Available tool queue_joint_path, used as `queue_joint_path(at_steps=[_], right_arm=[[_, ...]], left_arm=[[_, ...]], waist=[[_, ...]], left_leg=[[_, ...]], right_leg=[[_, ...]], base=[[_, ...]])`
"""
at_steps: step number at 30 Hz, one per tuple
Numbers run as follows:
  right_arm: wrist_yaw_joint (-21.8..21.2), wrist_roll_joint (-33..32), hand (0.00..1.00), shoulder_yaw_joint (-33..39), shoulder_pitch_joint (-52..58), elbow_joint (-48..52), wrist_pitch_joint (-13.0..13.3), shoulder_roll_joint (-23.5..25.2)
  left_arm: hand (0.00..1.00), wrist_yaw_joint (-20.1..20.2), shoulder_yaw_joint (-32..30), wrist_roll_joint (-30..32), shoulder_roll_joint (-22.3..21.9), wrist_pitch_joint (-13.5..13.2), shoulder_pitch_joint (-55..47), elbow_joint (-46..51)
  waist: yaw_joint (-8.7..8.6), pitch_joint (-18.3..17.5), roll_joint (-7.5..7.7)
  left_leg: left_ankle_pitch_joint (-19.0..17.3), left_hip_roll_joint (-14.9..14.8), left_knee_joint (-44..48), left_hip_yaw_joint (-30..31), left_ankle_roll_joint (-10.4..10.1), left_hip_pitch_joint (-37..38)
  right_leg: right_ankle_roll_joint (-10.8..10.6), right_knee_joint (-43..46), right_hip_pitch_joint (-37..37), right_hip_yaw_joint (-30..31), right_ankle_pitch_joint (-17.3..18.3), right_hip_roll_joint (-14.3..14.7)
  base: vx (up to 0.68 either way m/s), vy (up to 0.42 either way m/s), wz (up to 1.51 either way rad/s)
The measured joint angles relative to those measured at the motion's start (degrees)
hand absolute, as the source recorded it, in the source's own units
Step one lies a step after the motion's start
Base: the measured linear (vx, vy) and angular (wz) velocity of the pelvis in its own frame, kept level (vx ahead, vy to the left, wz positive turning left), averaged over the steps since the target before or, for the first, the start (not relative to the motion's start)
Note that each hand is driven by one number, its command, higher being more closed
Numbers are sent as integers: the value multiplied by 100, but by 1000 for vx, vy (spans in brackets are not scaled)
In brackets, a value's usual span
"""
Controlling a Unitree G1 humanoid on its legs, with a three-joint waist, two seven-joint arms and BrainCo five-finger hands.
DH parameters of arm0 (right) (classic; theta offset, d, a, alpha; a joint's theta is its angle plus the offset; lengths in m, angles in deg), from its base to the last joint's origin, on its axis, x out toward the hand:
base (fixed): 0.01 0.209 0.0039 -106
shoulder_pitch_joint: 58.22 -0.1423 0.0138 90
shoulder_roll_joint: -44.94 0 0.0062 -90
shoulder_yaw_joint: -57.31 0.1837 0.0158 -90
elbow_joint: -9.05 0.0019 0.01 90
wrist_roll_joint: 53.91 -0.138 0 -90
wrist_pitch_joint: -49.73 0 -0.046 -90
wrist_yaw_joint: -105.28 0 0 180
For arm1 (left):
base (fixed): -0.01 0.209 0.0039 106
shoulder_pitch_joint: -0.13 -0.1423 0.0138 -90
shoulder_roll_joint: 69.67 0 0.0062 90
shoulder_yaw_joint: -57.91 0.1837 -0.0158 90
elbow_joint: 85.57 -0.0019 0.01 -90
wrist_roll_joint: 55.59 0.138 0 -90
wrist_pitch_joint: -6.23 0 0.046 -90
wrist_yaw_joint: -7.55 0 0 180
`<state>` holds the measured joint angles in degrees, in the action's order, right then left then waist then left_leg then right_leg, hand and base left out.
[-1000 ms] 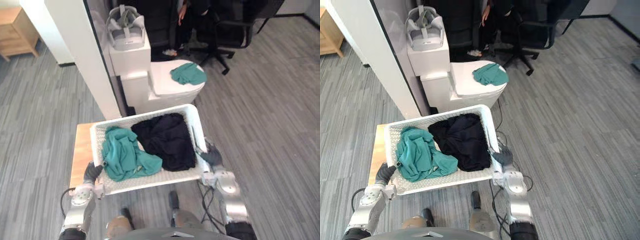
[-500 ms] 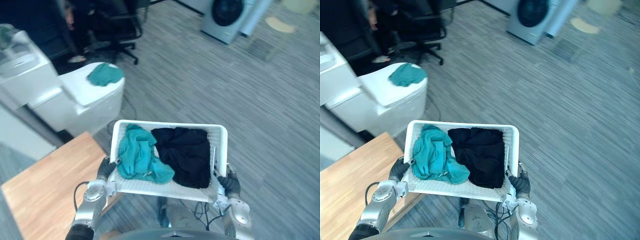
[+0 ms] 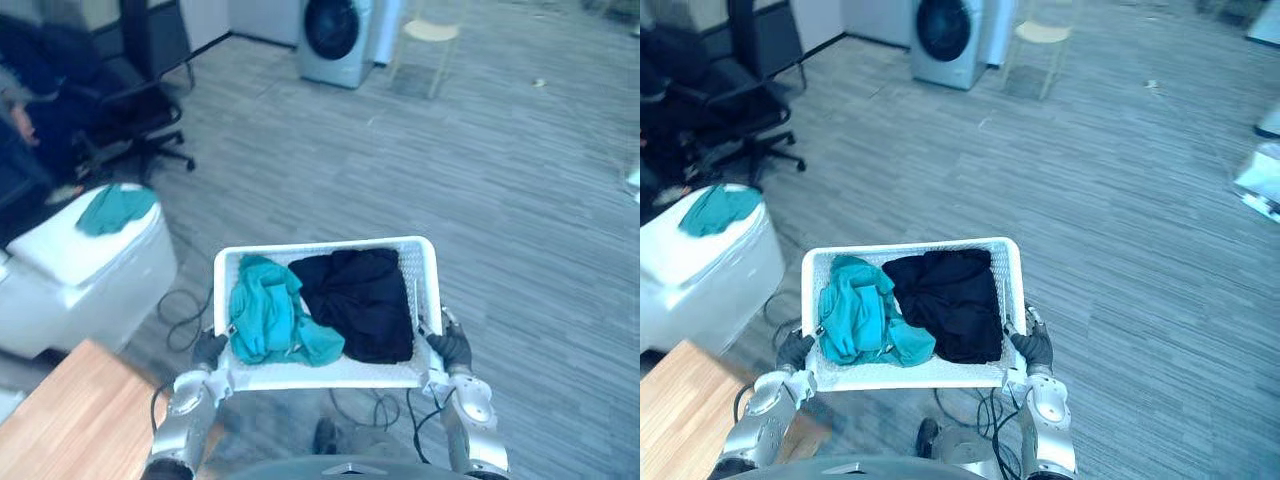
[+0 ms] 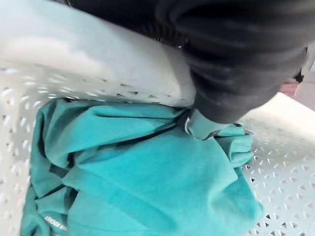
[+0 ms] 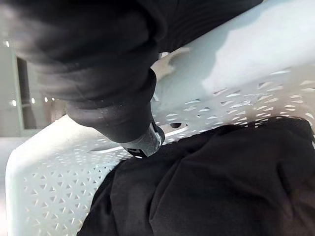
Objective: Pick up the laundry basket with both hands and put the clothes into the washing machine.
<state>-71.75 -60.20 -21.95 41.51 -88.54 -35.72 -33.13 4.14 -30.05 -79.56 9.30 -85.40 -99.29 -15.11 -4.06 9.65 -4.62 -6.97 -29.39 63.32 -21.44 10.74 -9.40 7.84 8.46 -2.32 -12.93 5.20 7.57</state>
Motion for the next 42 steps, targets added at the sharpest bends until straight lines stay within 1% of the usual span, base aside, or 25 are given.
queue_joint_path(at_steps=[1,2,4,7,9,10,11,13,14,16,17,19,21,23,24,25,26,28,29,30,33,36,38,40,42], right_arm=[[3,2,100,-166,-153,-5,-13,-170],[-58,6,100,-249,-233,-4,-15,-235],[-155,6,100,-383,-373,-10,-53,-279],[-160,11,100,-422,-452,-25,-100,-376],[-160,48,100,-485,-476,-11,-102,-373],[-158,107,100,-605,-465,-20,-100,-319],[-161,117,100,-616,-418,-16,-84,-283],[-163,126,100,-595,-419,-49,-66,-239],[-195,127,100,-595,-410,-122,-66,-182],[-307,129,100,-591,-383,-256,-66,-118],[-355,130,100,-592,-352,-259,-61,-94],[-379,131,100,-596,-357,-227,-23,-91],[-379,131,100,-585,-405,-230,-1,-94],[-392,131,100,-586,-382,-221,-2,-62],[-398,132,100,-585,-358,-206,-6,-55],[-394,143,100,-556,-333,-178,-14,-119],[-384,162,100,-416,-299,-177,-51,-93],[-378,164,100,-327,-251,-90,-105,-113],[-388,199,100,-341,-159,81,-110,-126],[-389,199,100,-374,-108,140,-111,-119],[-365,195,100,-371,-42,225,-110,-214],[-362,195,100,-412,-227,258,-101,-338],[-363,199,100,-457,-387,209,-102,-399],[-379,202,100,-646,-420,205,-97,-490],[-379,233,100,-755,-330,199,-117,-397]], left_arm=[[100,-7,-153,-65,-97,-42,-163,198],[100,-7,-238,-76,-166,-66,-280,289],[100,-2,-348,-170,-163,-152,-379,316],[100,5,-413,-174,-283,-153,-426,383],[100,2,-476,-176,-319,-153,-485,401],[100,3,-580,-176,-297,-153,-591,497],[100,3,-607,-176,-286,-153,-611,498],[100,0,-617,-176,-270,-126,-578,474],[100,-8,-597,-176,-177,-120,-553,480],[100,-13,-571,-177,-57,-112,-559,483],[100,-14,-576,-176,-13,-112,-543,488],[100,-14,-545,-177,103,-112,-457,532],[100,-22,-526,-177,169,-111,-317,519],[100,-22,-466,-178,287,-113,-301,516],[100,-22,-434,-178,350,-113,-298,517],[100,-23,-412,-175,277,-112,-286,441],[100,-23,-405,-163,102,-94,-272,328],[100,-27,-417,-162,-140,-76,-375,257],[100,-30,-433,-172,-188,-72,-439,233],[100,-25,-425,-172,-199,-72,-481,235],[100,2,-409,-175,-247,-68,-493,227],[100,3,-443,-182,-316,-103,-486,316],[100,3,-536,-182,-421,-117,-505,351],[100,-4,-697,-177,-555,-117,-763,604],[100,-6,-731,-178,-510,-102,-990,637]], waist=[[163,92,129],[329,74,97],[561,128,100],[598,158,-159],[739,126,-103],[705,-21,176],[686,-76,317],[638,-84,483],[524,-48,518],[405,53,571],[368,92,506],[296,119,422],[254,221,284],[192,255,285],[163,197,447],[52,179,384],[-14,101,210],[-31,29,-104],[11,35,-173],[78,39,-195],[256,218,-72],[513,236,-28],[649,213,-139],[781,188,-269],[881,45,-94]], left_leg=[[-405,1017,-22,479,-477,-383],[-574,1619,-435,645,-642,-647],[-725,2058,-1791,584,-819,-1052],[101,2391,-4611,1345,-1592,-1274],[558,2488,-4480,1645,-1128,-1170],[497,2613,-4379,1454,-850,-1072],[383,2704,-4414,1347,-879,-964],[-25,2917,-4342,1259,-865,-549],[-252,3017,-4329,1325,-850,-175],[-599,3138,-4364,1446,-771,517],[-785,3109,-4420,1564,-786,847],[-967,3014,-4686,1810,-765,1185],[-1111,2782,-4884,2012,-910,1487],[-1302,2575,-5191,2191,-1127,1967],[-1442,2556,-5403,2277,-1208,2220],[-1717,2346,-5565,2422,-1158,2622],[-1736,2044,-5061,2516,-1209,2529],[-1199,1501,-3018,2656,-1167,1764],[47,1255,-1656,2692,-1068,1156],[504,1159,-971,2719,-1055,826],[-29,1311,1534,2259,-724,-547],[-541,1880,-358,1271,-937,-1385],[-229,2367,-2950,1171,-1374,-1507],[189,2410,-4755,1138,-1751,-1457],[421,2639,-4587,917,-1096,-1255]], right_leg=[[85,-198,28,548,-45,8],[101,-416,88,860,-57,8],[-58,-904,371,1153,-184,43],[-116,-1135,734,1567,-307,372],[-171,-643,794,1963,142,375],[-305,62,570,2177,709,225],[-508,365,520,2198,936,109],[-1994,2575,-201,2119,1290,-30],[-2516,3980,-628,1964,817,-129],[-2214,5575,-1034,1533,585,-386],[-1603,5930,-1336,1203,733,-589],[-1123,5345,-1895,809,950,-953],[-1081,3701,-2235,769,888,-1126],[-1318,924,-2152,1093,-17,-1267],[-1480,55,-2138,1386,-390,-1492],[-1597,569,-2257,1243,-950,-1531],[-1521,1322,-2417,1175,-964,-1307],[-896,1866,-2269,768,-372,-847],[-742,1843,-1953,685,-169,-581],[-632,1744,-1741,659,-71,-467],[-352,770,-109,832,113,-121],[-193,6,816,1217,249,-152],[-121,-94,1066,1439,540,-173],[-179,-224,1417,1768,838,-39],[-372,745,1520,1934,1454,-226]], base=[[185,-41,-219],[123,-9,-205],[246,-5,-181],[251,46,-127],[362,143,-131],[505,146,-81],[550,129,-66],[564,105,-8],[544,109,31],[563,54,49],[554,0,44],[568,-76,47],[587,-183,55],[773,-347,59],[866,-475,77],[1030,-575,90],[1017,-595,82],[772,-476,16],[543,-339,-24],[685,-375,-27],[719,-324,-22],[678,-185,-46],[600,-42,-59],[601,72,-80],[752,164,-90]])
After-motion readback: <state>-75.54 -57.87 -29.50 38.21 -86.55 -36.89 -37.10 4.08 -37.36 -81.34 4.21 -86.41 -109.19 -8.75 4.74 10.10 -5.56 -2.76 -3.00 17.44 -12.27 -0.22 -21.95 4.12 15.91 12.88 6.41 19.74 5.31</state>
